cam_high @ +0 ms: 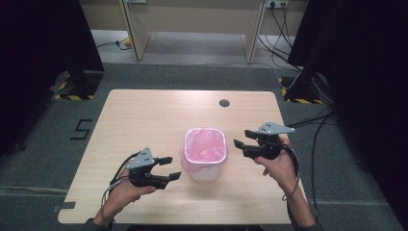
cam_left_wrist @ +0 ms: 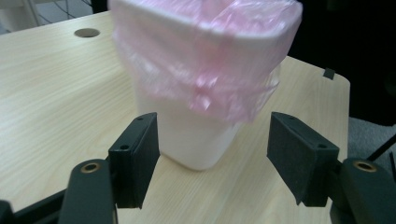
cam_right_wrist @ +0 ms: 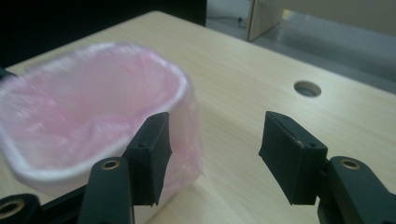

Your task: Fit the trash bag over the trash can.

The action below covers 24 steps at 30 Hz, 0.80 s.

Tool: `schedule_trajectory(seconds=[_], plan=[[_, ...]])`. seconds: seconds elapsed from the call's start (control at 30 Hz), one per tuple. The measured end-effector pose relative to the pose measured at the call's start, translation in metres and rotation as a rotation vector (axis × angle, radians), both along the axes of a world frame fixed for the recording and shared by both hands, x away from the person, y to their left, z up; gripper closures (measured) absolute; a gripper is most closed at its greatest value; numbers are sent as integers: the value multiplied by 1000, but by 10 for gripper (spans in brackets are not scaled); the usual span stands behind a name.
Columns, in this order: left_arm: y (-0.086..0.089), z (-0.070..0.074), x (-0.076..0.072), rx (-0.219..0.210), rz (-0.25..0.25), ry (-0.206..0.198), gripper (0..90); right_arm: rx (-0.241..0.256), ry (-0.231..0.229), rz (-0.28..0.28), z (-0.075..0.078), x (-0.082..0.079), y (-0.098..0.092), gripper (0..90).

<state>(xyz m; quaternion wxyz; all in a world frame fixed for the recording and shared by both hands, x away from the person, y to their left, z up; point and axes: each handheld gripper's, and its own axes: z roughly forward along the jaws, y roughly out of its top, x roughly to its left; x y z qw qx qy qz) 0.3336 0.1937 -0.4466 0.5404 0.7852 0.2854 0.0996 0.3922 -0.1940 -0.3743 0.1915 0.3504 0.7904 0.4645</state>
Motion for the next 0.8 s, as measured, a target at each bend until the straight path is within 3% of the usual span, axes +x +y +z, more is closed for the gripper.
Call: schedule_trajectory(seconds=[0.1,0.13,0.23,0.33,0.43,0.47,0.5,0.53,0.57,0.8], plan=[[7,-9,-1,13,34,5,332,19,-15,26,9,-2,6,418],[13,-18,-1,56,66,3,324,19,-24,66,15,-2,18,414],[19,-25,-1,54,98,24,309,7,-35,116,19,0,39,412],[31,-36,2,94,148,34,292,-6,-40,162,21,3,59,413],[35,-42,3,112,163,50,289,-18,-39,193,21,6,72,417],[38,-49,4,155,171,57,289,-40,-36,230,20,8,85,420],[38,-49,4,155,171,57,288,-40,-36,230,20,8,85,420],[40,-58,4,220,180,61,288,-64,-30,256,18,11,96,425],[40,-61,4,238,180,68,288,-68,-18,267,16,13,101,426],[45,-72,7,269,195,96,269,-149,17,304,3,26,121,451]])
